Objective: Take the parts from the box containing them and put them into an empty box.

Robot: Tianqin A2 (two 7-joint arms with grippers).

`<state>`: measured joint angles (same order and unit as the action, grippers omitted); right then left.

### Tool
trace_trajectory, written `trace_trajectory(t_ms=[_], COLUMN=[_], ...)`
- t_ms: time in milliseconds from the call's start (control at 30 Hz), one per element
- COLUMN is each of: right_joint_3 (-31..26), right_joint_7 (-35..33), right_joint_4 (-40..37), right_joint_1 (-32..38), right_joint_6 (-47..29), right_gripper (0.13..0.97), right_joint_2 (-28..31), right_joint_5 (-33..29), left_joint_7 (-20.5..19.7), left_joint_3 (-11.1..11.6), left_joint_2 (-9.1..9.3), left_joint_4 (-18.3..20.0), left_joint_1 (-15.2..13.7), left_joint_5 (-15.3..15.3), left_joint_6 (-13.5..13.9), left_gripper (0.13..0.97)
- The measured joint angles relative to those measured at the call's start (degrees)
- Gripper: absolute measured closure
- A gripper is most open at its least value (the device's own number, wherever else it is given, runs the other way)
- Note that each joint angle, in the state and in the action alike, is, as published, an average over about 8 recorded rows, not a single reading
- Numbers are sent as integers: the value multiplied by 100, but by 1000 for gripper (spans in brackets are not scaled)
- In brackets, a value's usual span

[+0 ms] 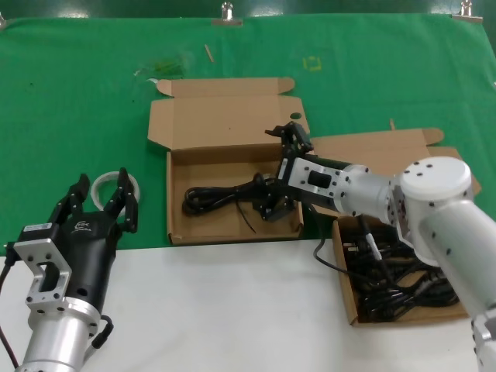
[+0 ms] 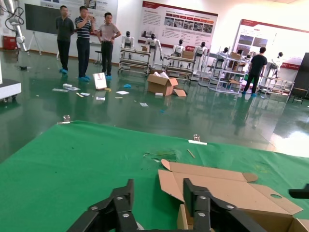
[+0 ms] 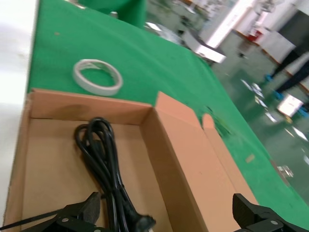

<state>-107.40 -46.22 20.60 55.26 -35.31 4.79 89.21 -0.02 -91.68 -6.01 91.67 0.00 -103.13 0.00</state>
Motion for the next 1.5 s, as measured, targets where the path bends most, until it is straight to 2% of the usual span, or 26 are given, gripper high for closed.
trace_trajectory(t_ms=[100,367,500,767,1067,1367,1500], right_joint_3=[80,295,400,616,855,1097,1204], right_joint_7=[232,866,1176,1806,2513,3220,3538], right_joint_4=[362,1332,1809,2782,3864,4955,5439], right_joint_1=[-281,-1036,-1407,-2164,-3008,-3858,-4234], right_joint_6=[178,662,898,1380,1920,2460,2703], right_gripper=[161,130,130,129,129,129,129], right_joint_2=[63,232,315,485,675,864,949], right_joint_5=[70,261,354,544,757,971,1066], left_joint_7=[1,4,2,1,1,1,1], left_joint_3=[0,0,0,1,1,0,0], left_joint_2=[0,0,0,0,0,0,0], left_joint_4=[0,0,0,0,0,0,0], left_joint_1=[0,0,0,0,0,0,0], left_joint_5=[0,1,1,0,0,-1,0], left_joint_6=[0,0,0,0,0,0,0], left_gripper=[723,521,521,326,199,137,135])
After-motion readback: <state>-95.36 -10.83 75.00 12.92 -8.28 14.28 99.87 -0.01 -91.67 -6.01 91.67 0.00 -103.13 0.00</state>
